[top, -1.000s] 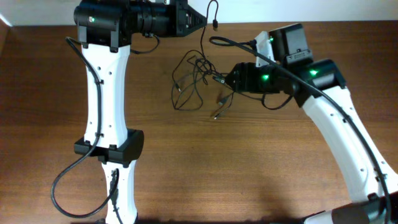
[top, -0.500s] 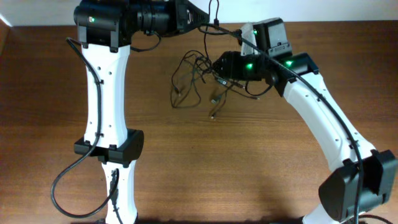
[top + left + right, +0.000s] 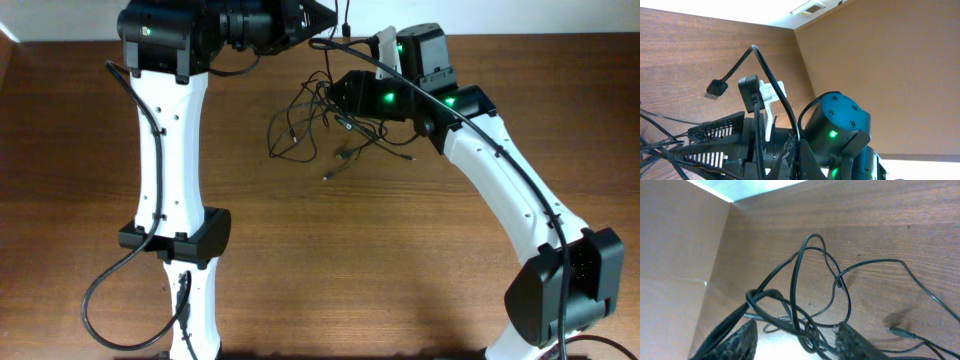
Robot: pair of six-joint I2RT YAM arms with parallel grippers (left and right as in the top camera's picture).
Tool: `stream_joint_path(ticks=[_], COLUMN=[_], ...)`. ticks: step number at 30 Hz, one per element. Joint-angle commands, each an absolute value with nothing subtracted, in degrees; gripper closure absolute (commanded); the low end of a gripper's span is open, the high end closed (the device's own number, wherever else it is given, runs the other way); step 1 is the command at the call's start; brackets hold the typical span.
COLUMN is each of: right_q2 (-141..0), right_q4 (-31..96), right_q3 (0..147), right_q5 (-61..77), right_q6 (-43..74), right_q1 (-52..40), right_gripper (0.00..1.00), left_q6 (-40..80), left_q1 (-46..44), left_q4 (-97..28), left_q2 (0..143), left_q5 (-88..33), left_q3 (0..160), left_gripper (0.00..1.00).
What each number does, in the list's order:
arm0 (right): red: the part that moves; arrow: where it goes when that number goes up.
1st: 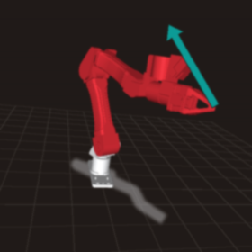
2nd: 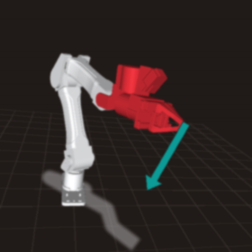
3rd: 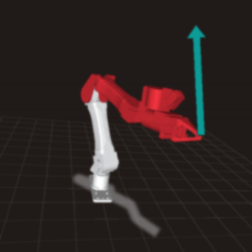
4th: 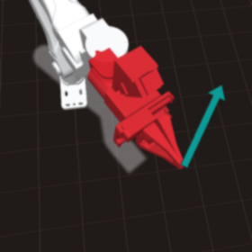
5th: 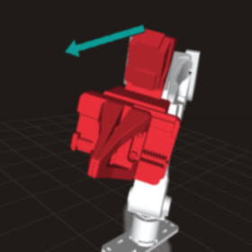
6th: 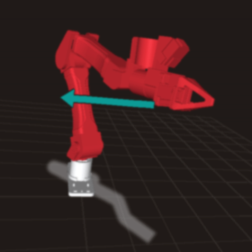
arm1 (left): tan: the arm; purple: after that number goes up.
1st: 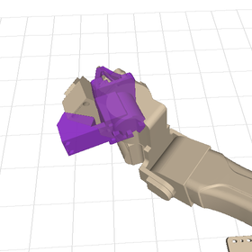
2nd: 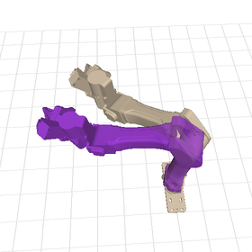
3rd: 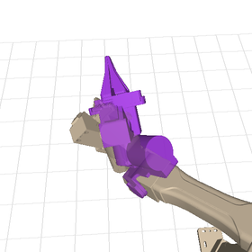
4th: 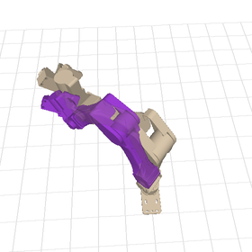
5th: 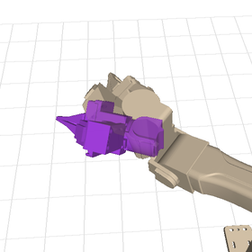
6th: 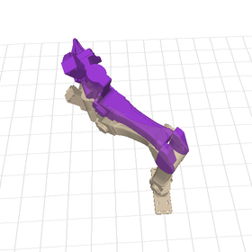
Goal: Untangle cables
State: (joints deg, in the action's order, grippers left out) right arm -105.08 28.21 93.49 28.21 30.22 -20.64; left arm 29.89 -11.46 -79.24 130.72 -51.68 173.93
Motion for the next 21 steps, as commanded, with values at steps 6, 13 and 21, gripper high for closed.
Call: stream_joint_path(ticks=[6,13,21], right_q2=[-106.1,-106.2,-110.2], right_q4=[25.0,25.3,28.4], right_q3=[93.9,93.9,93.8], right_q5=[15.8,18.3,25.1], right_q6=[30.9,30.9,33.4], right_q1=[-23.6,-23.6,-23.6], right_gripper=[0.79,0.96,0.49], left_q6=[30.9,30.8,30.8], left_q1=[-11.7,-11.7,-12.0], left_q4=[-82.3,-83.2,-83.2], left_q2=[130.2,130.2,130.2], left_q5=[-54.7,-54.7,-55.8], left_q3=[175.2,175.2,175.2], left_gripper=[1.00,1.00,1.00])
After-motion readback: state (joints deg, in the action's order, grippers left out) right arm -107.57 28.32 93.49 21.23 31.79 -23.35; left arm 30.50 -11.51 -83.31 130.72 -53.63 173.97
